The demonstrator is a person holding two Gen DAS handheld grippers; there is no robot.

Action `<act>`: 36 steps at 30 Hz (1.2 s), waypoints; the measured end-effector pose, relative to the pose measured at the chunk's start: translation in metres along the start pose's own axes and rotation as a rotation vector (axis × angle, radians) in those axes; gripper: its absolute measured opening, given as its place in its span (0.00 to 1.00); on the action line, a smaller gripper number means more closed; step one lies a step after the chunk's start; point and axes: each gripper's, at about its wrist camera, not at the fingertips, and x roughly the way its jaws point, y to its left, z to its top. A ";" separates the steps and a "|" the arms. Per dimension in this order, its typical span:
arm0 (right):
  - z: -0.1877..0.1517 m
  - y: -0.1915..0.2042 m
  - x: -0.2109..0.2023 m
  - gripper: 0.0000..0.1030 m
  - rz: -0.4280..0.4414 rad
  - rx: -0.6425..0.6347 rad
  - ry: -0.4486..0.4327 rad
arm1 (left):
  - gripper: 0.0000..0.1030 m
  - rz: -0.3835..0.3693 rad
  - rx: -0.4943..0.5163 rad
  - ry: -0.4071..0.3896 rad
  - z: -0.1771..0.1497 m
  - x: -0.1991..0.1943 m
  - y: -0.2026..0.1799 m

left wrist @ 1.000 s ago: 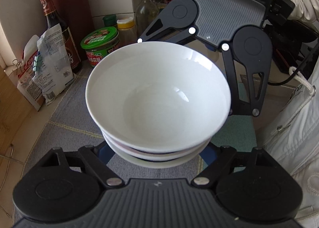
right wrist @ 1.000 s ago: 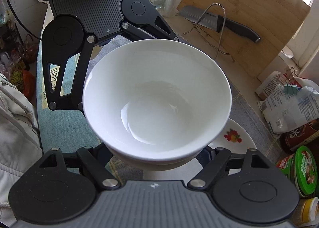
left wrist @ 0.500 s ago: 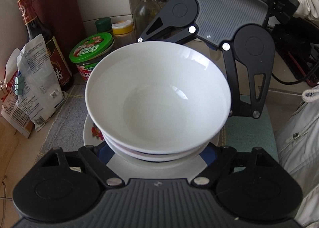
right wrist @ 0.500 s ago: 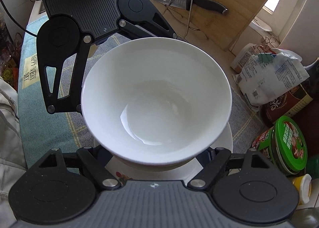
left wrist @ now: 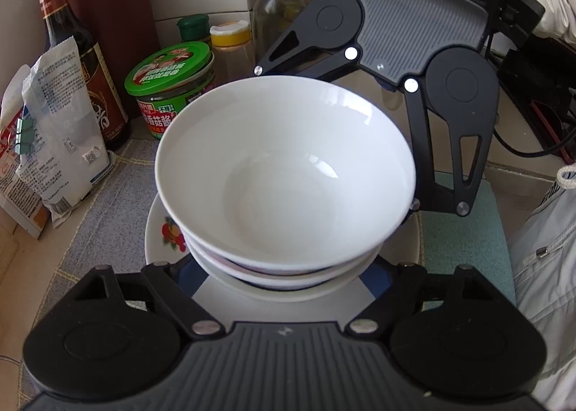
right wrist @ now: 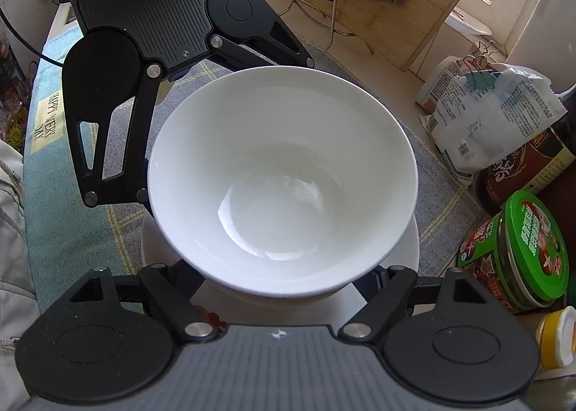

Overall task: Organize plates and bowls
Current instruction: 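Lift the bowl stack with both grippers and carry it over the flower plates, then lower the bowl stack onto the flower plate stack with both grippers, then open both grippers and withdraw them from the bowls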

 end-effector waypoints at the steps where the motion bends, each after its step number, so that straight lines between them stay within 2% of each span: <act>1: 0.000 -0.001 0.001 0.85 0.002 0.001 0.001 | 0.84 -0.004 -0.005 0.001 0.000 0.000 0.001; 10: 0.000 0.001 0.000 0.87 -0.012 -0.013 0.005 | 0.85 0.002 -0.017 -0.005 -0.001 0.001 0.001; 13: 0.000 0.000 0.001 1.00 -0.007 -0.002 0.011 | 0.92 0.038 -0.011 -0.025 -0.002 -0.003 -0.001; 15: -0.001 0.002 -0.001 1.00 0.011 0.009 -0.001 | 0.94 0.047 -0.032 -0.028 -0.003 -0.006 -0.001; 17: -0.002 0.006 -0.001 1.00 -0.009 -0.002 0.002 | 0.94 0.064 -0.057 -0.036 -0.006 -0.010 -0.001; 23: -0.005 0.011 -0.015 1.00 -0.041 0.030 -0.025 | 0.97 0.170 -0.133 -0.105 -0.020 -0.040 -0.017; 27: -0.001 0.021 -0.026 1.00 -0.108 0.059 -0.032 | 0.99 0.284 -0.165 -0.200 -0.029 -0.065 -0.029; 31: 0.007 0.041 -0.039 1.00 -0.208 0.124 -0.044 | 0.99 0.402 -0.238 -0.316 -0.042 -0.091 -0.034; 33: 0.011 0.052 -0.044 1.00 -0.265 0.178 -0.046 | 0.99 0.431 -0.302 -0.329 -0.049 -0.100 -0.033; 36: 0.016 0.070 -0.047 1.00 -0.386 0.293 -0.026 | 0.99 0.494 -0.413 -0.307 -0.055 -0.112 -0.033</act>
